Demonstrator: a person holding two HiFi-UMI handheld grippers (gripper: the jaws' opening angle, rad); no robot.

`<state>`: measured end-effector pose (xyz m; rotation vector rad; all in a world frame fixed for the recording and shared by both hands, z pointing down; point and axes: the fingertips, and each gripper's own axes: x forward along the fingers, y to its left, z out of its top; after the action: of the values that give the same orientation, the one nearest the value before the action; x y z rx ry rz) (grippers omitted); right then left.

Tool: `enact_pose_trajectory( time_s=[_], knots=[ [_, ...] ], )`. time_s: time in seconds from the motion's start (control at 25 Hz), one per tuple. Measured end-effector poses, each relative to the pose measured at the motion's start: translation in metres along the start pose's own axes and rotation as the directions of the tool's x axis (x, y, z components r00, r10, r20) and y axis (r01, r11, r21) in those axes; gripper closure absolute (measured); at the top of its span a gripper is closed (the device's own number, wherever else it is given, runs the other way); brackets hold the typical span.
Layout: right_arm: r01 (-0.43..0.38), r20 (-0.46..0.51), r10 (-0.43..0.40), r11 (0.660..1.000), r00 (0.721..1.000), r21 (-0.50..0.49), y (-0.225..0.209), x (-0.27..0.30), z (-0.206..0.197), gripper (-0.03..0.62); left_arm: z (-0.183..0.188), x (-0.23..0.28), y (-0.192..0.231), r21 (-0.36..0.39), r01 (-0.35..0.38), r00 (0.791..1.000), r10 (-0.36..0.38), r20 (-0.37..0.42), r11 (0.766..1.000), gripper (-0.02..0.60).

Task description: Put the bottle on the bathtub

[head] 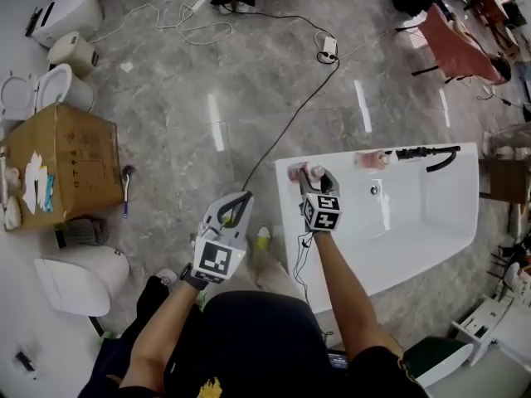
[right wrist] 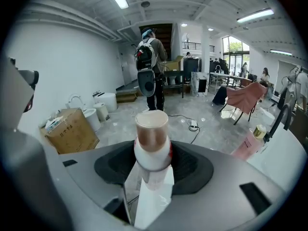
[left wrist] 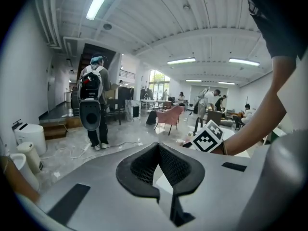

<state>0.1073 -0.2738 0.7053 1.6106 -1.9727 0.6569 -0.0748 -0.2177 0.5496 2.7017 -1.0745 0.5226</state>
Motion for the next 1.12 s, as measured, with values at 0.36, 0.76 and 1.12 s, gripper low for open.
enact_pose_trajectory(
  time_s=[0.36,0.76,1.12],
  knots=[
    [-0.009,-0.107,0.002,0.998,0.994,-0.058,0.007,0.052,-0.025,0.378,-0.024,-0.004,0.019,-0.057,-0.013,1.000,0.012,-0.029,0.998,0.565],
    [-0.020,-0.141,0.008,0.996,0.990,-0.088,0.015,0.071,-0.041,0.378,-0.038,-0.002,0.023,-0.078,0.009,0.999,-0.012,-0.046,0.997,0.565],
    [-0.048,-0.202,0.012,0.984,0.979,-0.173,0.020,0.066,-0.049,0.378,-0.031,0.004,0.019,-0.082,0.026,0.999,-0.028,-0.026,0.996,0.565]
  ],
)
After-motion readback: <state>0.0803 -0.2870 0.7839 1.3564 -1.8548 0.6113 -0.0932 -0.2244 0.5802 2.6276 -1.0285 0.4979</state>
